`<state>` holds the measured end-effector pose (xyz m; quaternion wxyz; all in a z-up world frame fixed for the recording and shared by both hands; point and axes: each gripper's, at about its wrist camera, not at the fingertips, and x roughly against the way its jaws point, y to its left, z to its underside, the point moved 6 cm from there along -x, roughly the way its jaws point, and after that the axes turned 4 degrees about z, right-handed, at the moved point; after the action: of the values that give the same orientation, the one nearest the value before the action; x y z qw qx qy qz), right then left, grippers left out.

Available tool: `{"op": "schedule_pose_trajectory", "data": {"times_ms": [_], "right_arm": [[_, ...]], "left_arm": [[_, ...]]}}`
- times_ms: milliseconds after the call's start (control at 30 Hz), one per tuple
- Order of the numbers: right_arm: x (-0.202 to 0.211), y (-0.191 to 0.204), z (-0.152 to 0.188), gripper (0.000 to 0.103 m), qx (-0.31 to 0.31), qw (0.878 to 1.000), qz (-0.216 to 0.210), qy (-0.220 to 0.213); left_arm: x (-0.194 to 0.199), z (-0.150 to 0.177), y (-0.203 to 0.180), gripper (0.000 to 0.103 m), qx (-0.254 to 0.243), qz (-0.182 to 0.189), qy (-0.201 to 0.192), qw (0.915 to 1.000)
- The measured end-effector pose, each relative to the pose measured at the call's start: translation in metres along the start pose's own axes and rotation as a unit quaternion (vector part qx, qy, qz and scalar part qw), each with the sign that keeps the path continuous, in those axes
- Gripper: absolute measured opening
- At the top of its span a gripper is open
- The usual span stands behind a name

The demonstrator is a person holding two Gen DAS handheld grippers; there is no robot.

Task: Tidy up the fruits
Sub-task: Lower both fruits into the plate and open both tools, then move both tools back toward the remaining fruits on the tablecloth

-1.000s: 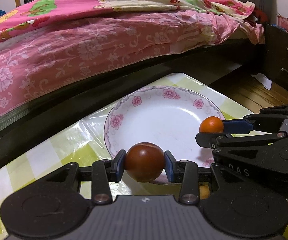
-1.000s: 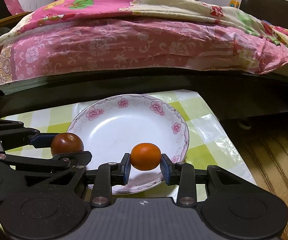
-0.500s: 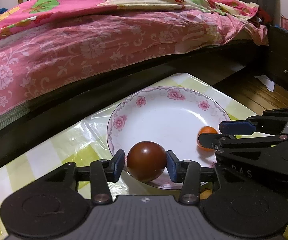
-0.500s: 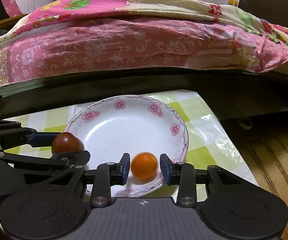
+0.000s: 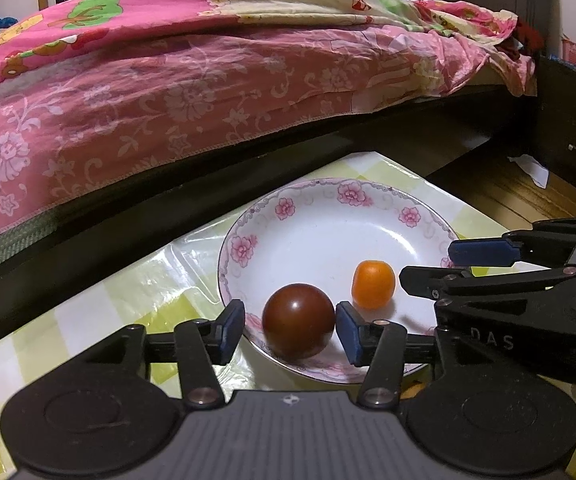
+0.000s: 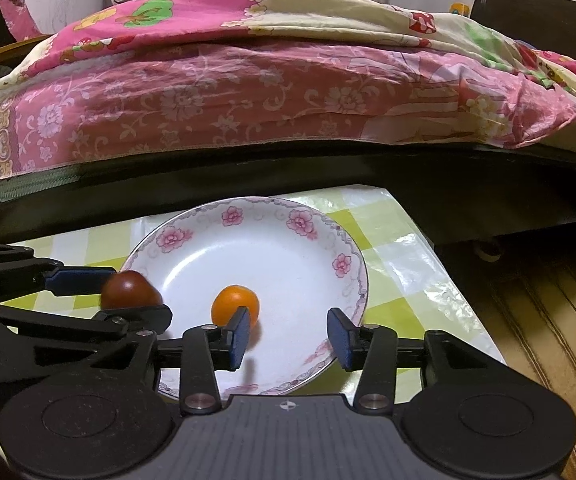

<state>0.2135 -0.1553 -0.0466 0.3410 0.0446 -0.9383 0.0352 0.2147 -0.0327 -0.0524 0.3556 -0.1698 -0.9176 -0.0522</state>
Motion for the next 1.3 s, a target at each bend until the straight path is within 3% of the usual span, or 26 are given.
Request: {"op": "schedule_pose_trajectory", "data": {"times_ms": [400,867,1300], "right_arm": [[0.016,-0.006,0.0,0.044,-0.024,1.0,0.006,-0.01],[0.059,0.017,0.027,0.047,-0.012,1.0,0.007,0.01],[0.094,0.023,0.04,0.049,-0.009,1.0,-0.006,0.005]], "left_arm": [[0.023,0.002,0.002,0.063,0.008,-0.011,-0.018,0.9997],[0.083,0.038,0.008,0.063,0.043,-0.063,0.004,0.9971],[0.113,0.049,-0.015,0.063,0.024,-0.072,0.001,0.9971]]}}
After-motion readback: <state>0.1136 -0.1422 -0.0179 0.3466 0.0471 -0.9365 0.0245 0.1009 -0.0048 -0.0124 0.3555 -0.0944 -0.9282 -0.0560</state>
